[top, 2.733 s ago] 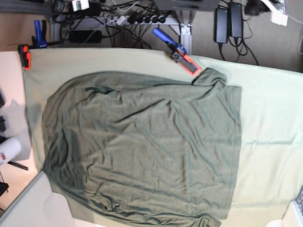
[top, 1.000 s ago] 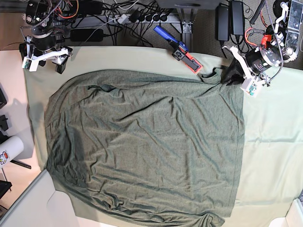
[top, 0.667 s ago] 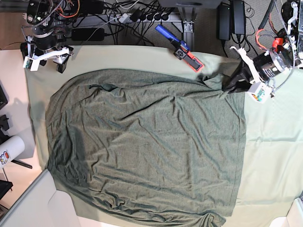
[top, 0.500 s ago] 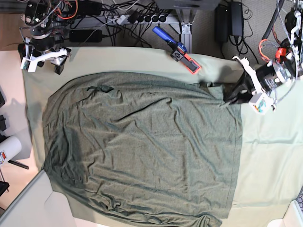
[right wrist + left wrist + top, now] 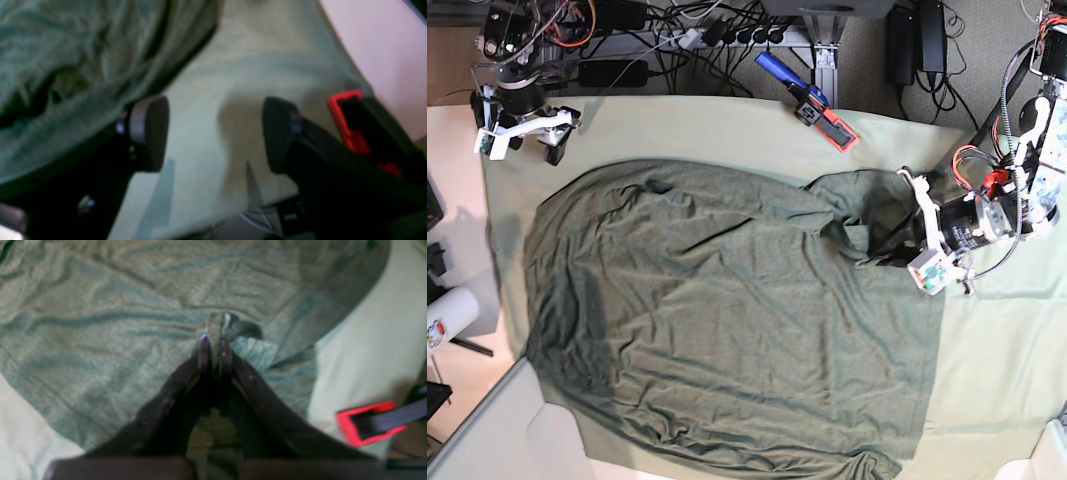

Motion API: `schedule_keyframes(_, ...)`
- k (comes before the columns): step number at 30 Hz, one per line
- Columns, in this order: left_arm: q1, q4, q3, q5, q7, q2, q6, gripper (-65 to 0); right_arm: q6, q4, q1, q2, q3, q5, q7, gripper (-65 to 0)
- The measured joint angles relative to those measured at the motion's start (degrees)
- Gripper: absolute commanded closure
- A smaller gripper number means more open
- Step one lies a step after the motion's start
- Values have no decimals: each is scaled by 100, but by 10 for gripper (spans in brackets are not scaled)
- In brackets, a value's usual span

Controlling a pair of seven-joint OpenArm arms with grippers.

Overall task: Fold the T-shirt properly
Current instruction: 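Lower the left gripper and grasp the shirt's shoulder corner near the collar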

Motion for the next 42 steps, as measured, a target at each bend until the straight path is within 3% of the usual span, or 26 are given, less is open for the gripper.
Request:
schedule_keyframes(2, -9, -133, -2, 35, 26, -17, -2, -308, -22, 0, 151, -66, 0, 120, -22, -435)
schedule_keyframes(4, 22, -177, -2, 4, 166, -44, 44, -361, -31, -9, 317, -210, 2, 127, -24, -435)
schedule_keyframes(7, 70, -184, -85, -173, 774, -42, 426, -360, -42, -260, 636, -393, 0, 214, -22, -435)
schedule_keyframes(14, 455, -177, -1316, -1416, 1294, -44, 343, -360, -15, -1176, 1248, -693, 22, 350, 46, -435)
schedule_keyframes(20, 1014, -177, -2009, -1930, 1469, -44, 205, -360, 87, -1255, 1521, -713, -31, 422, -109, -435)
schedule_keyframes(26, 1565, -179, -2026, -2015, 1443, -13, 168, -360, 90, -1259, 1523, -726, -92, 420, -103, -435)
schedule_keyframes(42, 1593, -162, -1847, -2020, 1440, 208, 162, -359, 190, -1257, 1552, -994, -92, 675, -39, -434)
